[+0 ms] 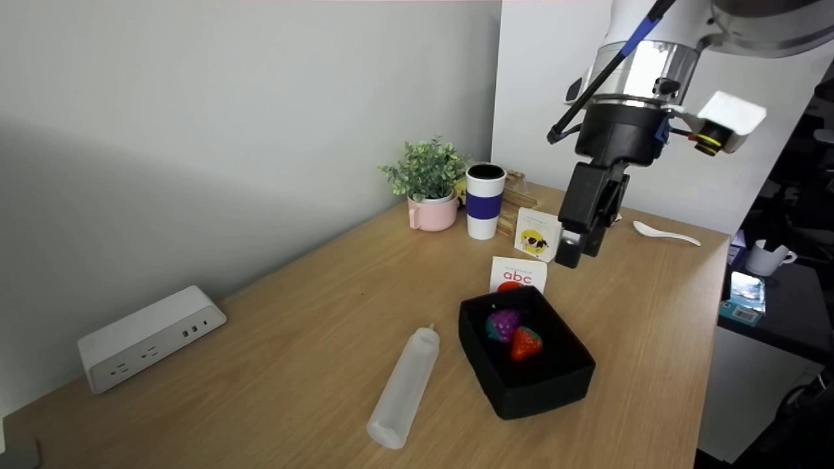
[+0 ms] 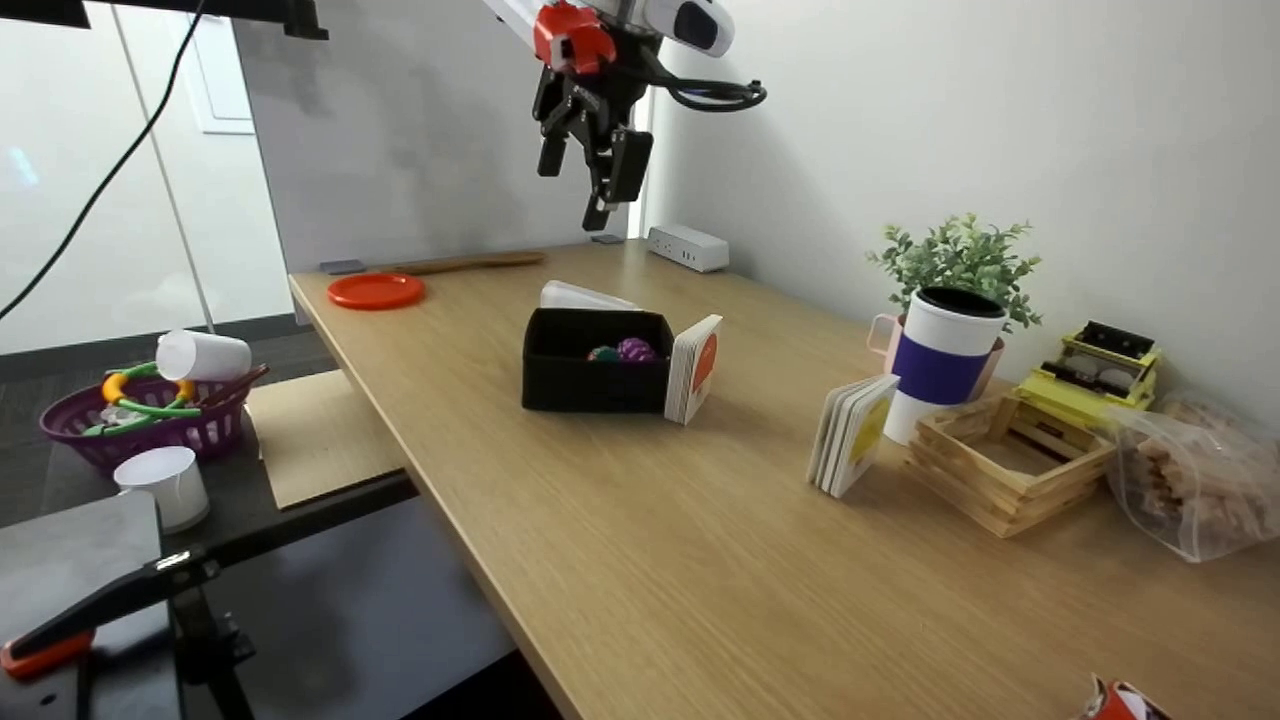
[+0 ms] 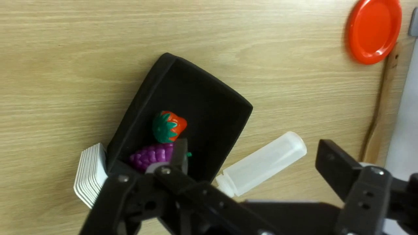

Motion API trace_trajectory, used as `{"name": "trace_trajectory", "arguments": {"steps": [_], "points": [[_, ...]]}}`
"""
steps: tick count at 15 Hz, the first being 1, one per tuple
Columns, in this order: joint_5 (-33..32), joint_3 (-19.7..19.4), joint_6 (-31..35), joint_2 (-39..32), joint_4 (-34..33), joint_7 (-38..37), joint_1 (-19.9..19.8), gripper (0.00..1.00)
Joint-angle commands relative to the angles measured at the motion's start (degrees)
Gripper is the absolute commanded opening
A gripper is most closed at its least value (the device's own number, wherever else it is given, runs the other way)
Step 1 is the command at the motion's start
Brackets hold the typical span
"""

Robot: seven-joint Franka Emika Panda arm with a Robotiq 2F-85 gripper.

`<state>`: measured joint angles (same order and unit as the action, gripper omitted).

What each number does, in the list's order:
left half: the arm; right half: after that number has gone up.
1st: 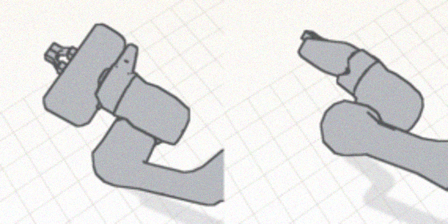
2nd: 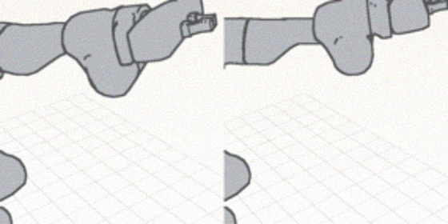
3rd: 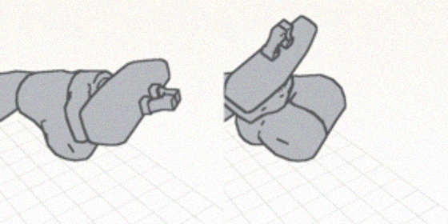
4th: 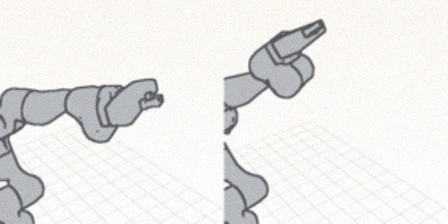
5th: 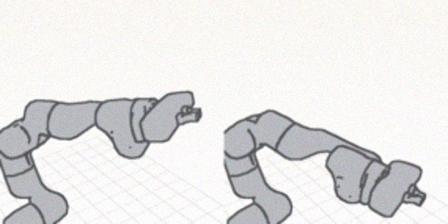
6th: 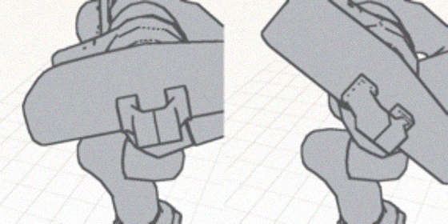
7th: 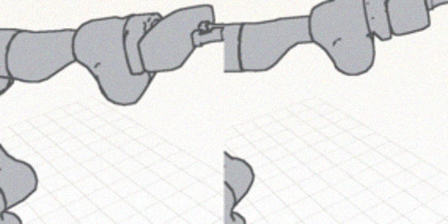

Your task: Take the strawberry and grapes out of the black box

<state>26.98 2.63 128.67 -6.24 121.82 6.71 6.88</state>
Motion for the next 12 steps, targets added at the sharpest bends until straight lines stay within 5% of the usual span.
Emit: {"name": "trace_trajectory", "arguments": {"steps": [1, 7, 12], "points": [[-0.21, 1.24, -0.04, -0.03, -0.06, -0.16, -1.21, 1.0], [0.5, 1.23, -1.18, -1.29, -1.48, -0.72, -1.38, 1.0], [-6.05, 0.61, 1.94, -3.17, -2.24, -13.35, -0.39, 1.0]]}}
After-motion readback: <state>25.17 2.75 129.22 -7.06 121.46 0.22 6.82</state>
